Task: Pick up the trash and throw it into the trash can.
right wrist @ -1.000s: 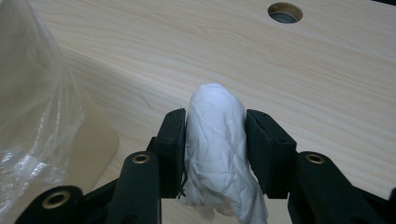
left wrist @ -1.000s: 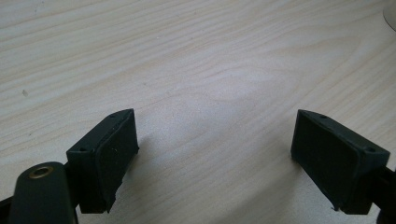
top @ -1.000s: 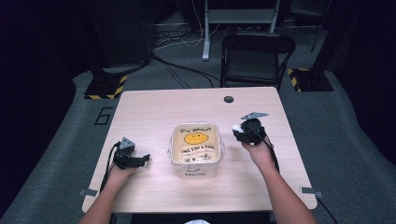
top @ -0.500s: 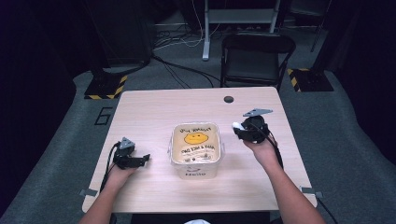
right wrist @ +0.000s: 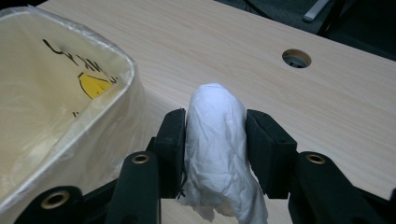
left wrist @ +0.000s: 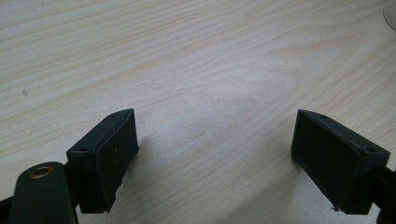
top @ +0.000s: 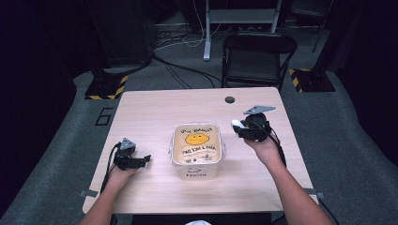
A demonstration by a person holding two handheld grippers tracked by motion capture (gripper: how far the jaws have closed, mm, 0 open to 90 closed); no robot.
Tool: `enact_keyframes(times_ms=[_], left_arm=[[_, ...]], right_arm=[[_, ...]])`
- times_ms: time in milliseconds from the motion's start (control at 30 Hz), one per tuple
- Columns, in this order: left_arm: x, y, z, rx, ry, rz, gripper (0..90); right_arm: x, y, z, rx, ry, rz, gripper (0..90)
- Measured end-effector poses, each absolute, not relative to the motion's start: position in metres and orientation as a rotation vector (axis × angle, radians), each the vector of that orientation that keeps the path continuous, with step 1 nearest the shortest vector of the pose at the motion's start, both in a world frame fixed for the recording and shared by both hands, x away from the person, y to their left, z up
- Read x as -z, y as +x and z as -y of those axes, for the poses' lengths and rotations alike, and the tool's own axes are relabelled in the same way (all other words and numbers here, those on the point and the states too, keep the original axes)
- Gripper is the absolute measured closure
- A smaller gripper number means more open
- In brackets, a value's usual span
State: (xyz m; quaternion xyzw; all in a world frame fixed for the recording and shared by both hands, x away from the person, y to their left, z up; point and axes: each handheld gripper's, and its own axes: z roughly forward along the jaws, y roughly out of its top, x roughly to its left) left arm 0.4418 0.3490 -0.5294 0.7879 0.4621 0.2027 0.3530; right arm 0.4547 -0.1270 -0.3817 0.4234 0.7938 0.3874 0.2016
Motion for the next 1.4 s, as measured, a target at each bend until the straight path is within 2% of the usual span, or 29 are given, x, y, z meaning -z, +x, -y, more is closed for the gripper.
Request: enact_keyframes(times_ms=[433,1400], left_arm=[[0.529,0.442,-0.349,-0.524,2.037,-1.196,14.7],[0.529,0.441,-0.349,-0.519,2.035,-1.201,14.8]], right_arm=[[0.36,0.437,0.11,-1.172,1.078,-2.253,58.0],[0.36,0.425,0.03,-1.272,0.835,-2.397,57.7]])
